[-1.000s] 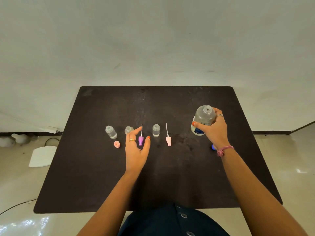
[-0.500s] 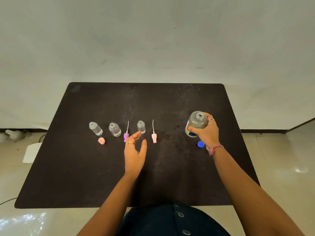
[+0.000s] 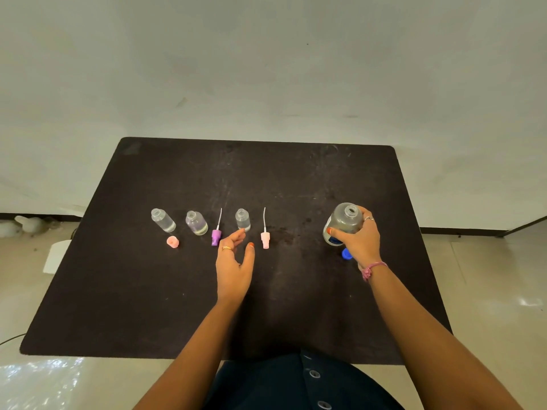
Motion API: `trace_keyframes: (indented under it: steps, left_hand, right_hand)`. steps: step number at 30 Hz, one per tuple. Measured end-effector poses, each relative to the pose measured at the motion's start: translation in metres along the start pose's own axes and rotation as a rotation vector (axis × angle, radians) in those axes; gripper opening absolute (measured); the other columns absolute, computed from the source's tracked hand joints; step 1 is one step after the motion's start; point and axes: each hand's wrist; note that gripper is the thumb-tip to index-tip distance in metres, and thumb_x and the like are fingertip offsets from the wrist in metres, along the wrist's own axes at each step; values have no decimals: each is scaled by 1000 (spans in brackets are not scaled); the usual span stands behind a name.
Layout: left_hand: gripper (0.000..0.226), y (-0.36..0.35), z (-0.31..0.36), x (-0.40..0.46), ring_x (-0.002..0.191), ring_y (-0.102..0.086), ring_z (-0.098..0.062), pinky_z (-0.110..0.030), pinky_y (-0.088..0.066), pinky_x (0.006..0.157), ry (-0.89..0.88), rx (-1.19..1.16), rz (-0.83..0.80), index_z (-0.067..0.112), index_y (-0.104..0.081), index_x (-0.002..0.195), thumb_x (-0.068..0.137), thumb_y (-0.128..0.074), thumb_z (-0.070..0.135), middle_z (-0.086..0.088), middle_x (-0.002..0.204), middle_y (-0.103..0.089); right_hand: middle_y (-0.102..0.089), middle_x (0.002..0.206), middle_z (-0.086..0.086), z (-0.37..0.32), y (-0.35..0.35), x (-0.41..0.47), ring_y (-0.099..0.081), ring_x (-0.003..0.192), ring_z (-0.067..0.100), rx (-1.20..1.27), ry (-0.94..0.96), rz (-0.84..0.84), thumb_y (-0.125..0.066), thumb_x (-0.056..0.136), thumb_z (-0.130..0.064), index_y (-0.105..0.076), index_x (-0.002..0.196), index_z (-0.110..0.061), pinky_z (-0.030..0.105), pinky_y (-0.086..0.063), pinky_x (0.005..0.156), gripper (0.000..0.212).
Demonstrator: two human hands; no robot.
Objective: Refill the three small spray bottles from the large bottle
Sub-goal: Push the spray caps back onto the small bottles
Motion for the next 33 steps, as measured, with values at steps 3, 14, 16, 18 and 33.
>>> trace_keyframes:
  steps: [3,14,16,18,33]
  left_hand:
    - [38,0,-2,1,118,-53,-5,-22,-41,101,7,-10,-4,32,-50,122,91,-60,12,5,128,-55]
    - [39,8,-2,3,122,-48,-9,-25,-38,103,-32,30,8,31,-48,124,91,-60,12,1,133,-46]
    - [42,11,-2,4,122,-48,-8,-25,-38,104,-30,23,16,26,-47,128,91,-60,11,1,134,-43]
    - [45,13,-3,6,122,-47,-7,-25,-37,105,-13,19,16,23,-45,131,90,-61,11,2,135,-41]
    - [63,20,-9,38,133,-40,-14,-26,-34,108,98,18,-39,15,-34,143,88,-65,11,-3,146,-38]
  right_hand:
    - [-52,128,0,3,-1,3,-50,119,17,-9,-18,-14,-86,61,-8,-45,131,-23,40,-43,103,83]
    - [-48,136,6,4,-7,-23,-48,124,18,146,-101,161,-85,62,-4,-37,139,-16,33,-41,105,92]
    - [-44,137,7,4,-10,-35,-46,125,18,171,-125,234,-85,64,-4,-36,139,-16,31,-41,103,91]
    - [-45,136,8,6,-14,-48,-47,123,16,222,-159,269,-84,65,-6,-34,139,-16,31,-42,101,90]
    - [-56,119,-3,-9,-79,-72,-56,105,6,-82,76,-206,-73,80,-8,-55,117,-22,29,-48,96,43]
Point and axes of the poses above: each hand's wrist, its own x-axis towards the middle knuckle, its own y-axis out of the back of the hand, z = x × y
